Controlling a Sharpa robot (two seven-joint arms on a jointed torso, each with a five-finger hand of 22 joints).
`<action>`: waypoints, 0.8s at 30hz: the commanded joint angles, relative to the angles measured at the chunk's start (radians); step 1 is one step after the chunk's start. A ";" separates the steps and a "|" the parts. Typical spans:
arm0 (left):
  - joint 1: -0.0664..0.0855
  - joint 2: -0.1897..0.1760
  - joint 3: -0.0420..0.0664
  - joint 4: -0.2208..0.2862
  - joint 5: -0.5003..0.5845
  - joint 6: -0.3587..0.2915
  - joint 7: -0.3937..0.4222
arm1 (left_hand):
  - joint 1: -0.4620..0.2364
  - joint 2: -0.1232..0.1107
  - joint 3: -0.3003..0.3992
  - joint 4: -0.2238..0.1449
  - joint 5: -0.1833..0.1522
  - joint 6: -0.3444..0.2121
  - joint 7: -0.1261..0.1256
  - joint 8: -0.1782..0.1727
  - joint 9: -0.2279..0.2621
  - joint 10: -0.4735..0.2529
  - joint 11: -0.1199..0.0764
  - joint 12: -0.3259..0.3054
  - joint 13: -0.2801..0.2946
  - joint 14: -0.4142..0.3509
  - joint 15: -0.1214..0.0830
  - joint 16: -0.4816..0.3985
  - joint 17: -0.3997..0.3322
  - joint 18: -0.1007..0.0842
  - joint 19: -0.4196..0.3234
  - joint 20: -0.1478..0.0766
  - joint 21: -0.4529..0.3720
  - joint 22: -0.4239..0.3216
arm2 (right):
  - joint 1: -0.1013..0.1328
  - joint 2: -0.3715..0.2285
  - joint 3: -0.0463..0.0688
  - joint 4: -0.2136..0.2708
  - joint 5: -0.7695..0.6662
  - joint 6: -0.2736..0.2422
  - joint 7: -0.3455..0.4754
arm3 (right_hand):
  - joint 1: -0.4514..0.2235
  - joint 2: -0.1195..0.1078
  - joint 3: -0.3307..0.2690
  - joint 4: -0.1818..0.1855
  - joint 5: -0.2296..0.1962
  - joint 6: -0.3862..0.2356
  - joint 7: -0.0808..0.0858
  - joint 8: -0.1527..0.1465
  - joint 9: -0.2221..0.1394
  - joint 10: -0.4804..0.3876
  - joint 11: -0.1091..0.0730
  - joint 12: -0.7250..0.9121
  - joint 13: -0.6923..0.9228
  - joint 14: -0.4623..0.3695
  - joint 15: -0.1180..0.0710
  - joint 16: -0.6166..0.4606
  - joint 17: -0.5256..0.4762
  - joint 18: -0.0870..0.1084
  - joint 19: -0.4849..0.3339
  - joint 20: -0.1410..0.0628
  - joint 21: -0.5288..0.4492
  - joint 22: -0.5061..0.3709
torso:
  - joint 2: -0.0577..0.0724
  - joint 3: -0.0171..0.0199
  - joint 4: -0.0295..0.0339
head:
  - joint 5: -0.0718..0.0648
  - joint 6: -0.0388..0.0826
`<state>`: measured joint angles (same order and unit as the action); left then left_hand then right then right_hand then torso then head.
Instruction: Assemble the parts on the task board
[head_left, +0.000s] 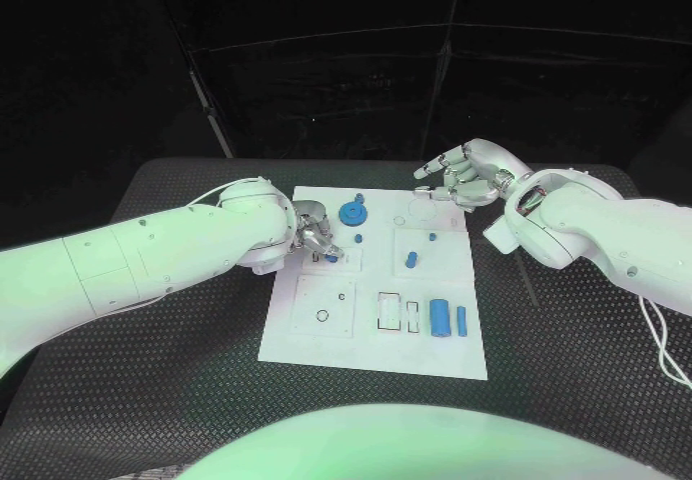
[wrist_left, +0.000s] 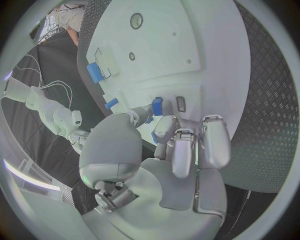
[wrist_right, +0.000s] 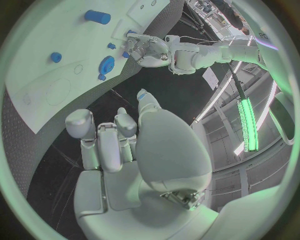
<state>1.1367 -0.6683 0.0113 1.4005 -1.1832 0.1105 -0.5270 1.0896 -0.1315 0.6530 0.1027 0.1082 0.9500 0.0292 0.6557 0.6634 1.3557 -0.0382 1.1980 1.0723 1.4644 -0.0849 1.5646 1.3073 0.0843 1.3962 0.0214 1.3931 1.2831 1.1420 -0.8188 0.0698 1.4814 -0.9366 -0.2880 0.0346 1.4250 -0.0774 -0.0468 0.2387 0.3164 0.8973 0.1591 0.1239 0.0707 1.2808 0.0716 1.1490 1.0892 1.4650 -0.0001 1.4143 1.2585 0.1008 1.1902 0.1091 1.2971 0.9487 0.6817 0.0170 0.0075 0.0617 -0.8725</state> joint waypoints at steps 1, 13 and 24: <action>-0.007 0.006 -0.005 -0.004 -0.005 0.024 -0.011 | -0.008 0.007 -0.012 0.005 -0.004 0.003 -0.006 0.001 0.000 0.003 -0.005 0.006 0.002 0.106 -0.008 0.006 0.263 -0.019 0.010 0.001 0.004 0.003 | 0.002 0.000 0.001 0.002 -0.002 0.002 0.004 | -0.002 0.011 -0.004 0.000 0.002 0.008 -0.001 0.007 -0.001 -0.001 -0.003 0.001 -0.002 0.042 -0.006 -0.006 -0.001 0.020 -0.002 -0.004 -0.005 -0.002 | 0.000 0.0000 0.0003 | -0.001 0.000; -0.007 0.012 -0.005 -0.011 -0.005 0.032 -0.011 | -0.027 0.012 -0.048 0.021 -0.004 0.014 -0.010 0.005 0.001 0.010 -0.008 0.014 0.009 0.106 -0.011 0.006 0.263 -0.022 0.020 -0.002 0.012 0.017 | 0.002 0.000 0.001 0.003 -0.002 0.002 0.004 | -0.002 0.011 -0.004 0.000 0.002 0.008 -0.001 0.007 -0.001 -0.001 -0.003 0.001 -0.002 0.042 -0.006 -0.006 -0.001 0.020 -0.002 -0.004 -0.005 -0.002 | -0.001 -0.0001 0.0008 | -0.003 0.000; -0.007 0.016 -0.005 -0.022 -0.023 0.036 -0.011 | -0.047 0.018 -0.085 0.039 -0.004 0.023 -0.015 0.012 0.004 0.018 -0.012 0.024 0.017 0.106 -0.014 0.006 0.263 -0.024 0.026 -0.005 0.017 0.027 | 0.002 -0.005 0.001 0.006 -0.002 0.003 0.003 | -0.002 0.011 -0.004 0.000 0.002 0.008 -0.001 0.007 -0.001 -0.001 -0.003 0.001 -0.002 0.042 -0.006 -0.006 -0.001 0.020 -0.002 -0.004 -0.005 -0.002 | 0.000 -0.0003 0.0004 | -0.007 0.000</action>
<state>1.1370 -0.6565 0.0112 1.3811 -1.1919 0.1238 -0.5280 1.0528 -0.1144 0.5719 0.1426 0.1083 0.9696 0.0160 0.6675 0.6667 1.3680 -0.0501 1.2172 1.0878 1.4635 -0.0913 1.5646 1.3073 0.0690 1.4157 0.0161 1.4049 1.3081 1.1420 -0.8231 0.0698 1.4840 -0.9367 -0.2878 0.0343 1.4250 -0.0774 -0.0467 0.2387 0.3164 0.8973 0.1590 0.1239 0.0708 1.2808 0.0716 1.1490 1.0885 1.4650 -0.0001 1.4143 1.2586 0.1008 1.1902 0.1091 1.2971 0.9480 0.6811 0.0167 0.0085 0.0559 -0.8725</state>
